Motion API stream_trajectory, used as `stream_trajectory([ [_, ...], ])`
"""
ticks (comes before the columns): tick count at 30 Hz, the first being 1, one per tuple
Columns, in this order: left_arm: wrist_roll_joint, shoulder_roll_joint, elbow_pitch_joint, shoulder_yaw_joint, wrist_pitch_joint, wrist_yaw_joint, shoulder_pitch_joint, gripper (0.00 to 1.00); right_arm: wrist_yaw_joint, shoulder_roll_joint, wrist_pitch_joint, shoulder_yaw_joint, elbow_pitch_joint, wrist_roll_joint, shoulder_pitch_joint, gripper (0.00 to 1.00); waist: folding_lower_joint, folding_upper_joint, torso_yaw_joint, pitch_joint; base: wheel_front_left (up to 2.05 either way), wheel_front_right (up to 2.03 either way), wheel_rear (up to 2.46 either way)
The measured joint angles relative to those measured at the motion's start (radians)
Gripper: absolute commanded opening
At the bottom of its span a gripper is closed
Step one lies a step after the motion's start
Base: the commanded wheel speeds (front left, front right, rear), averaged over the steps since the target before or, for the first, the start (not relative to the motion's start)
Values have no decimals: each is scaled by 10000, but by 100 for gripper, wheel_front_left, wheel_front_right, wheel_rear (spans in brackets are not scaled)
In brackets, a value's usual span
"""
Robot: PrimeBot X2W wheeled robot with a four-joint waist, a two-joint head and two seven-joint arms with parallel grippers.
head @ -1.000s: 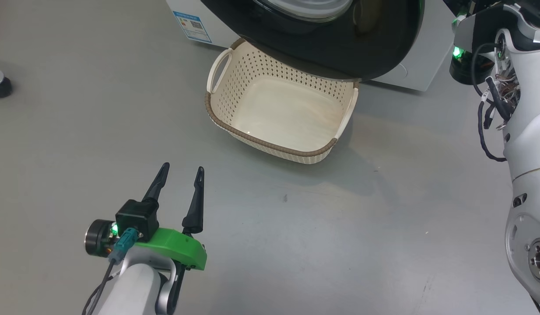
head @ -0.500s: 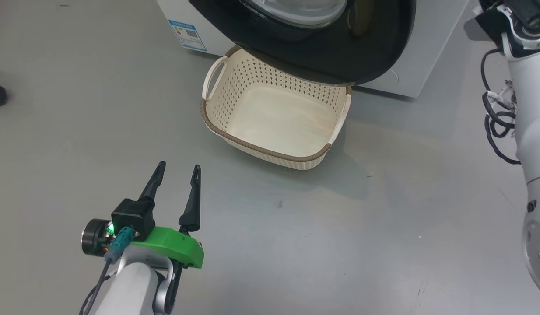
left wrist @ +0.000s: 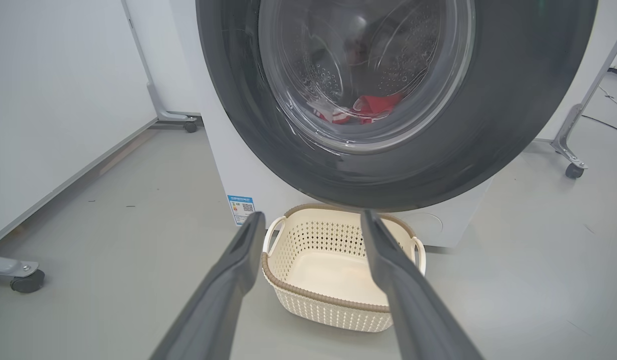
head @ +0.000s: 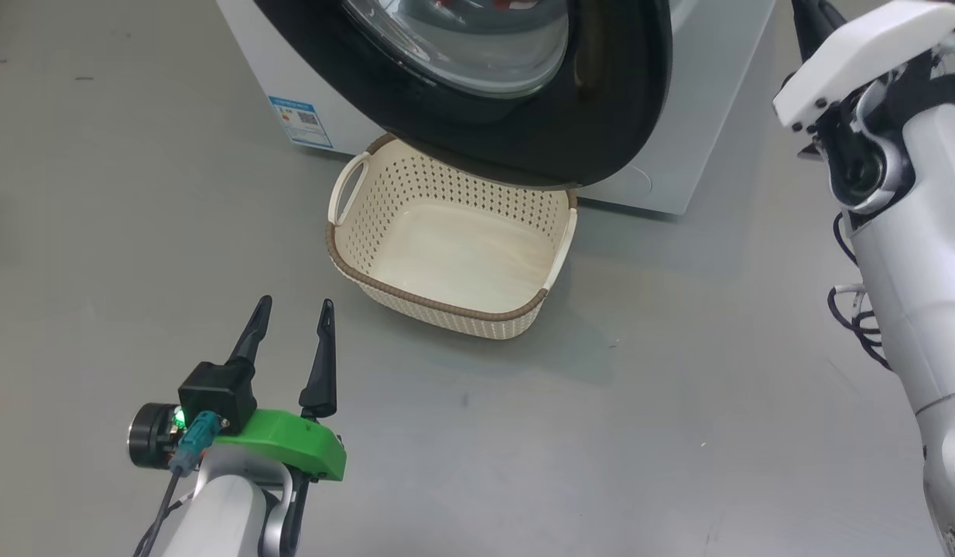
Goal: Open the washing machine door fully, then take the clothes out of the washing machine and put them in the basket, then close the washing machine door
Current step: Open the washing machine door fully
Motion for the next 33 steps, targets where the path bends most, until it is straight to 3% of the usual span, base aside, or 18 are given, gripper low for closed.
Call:
stream_trajectory([
  [13, 92, 25, -44, 468, 0, 92, 418, 100, -56, -374, -2452, 1229, -892, -2077, 2021, 0, 0, 0, -919, -811, 0, 0, 0],
  [20, 224, 86, -115, 600, 0, 96, 500, 100, -686, -504, -3659, 1254, -1394, -2583, 3172, 0, 0, 0, -1324, -1105, 0, 0, 0],
  [24, 268, 104, -176, 788, 0, 100, 645, 100, -1172, -472, -3722, 1080, -1580, -2589, 3972, 0, -1, 0, -1466, -1250, 0, 0, 0],
  [33, 357, 130, -213, 872, 0, 171, 909, 100, -1866, -161, -3720, 520, -2428, -2656, 5194, 0, 0, 0, -1700, -1478, 0, 0, 0],
])
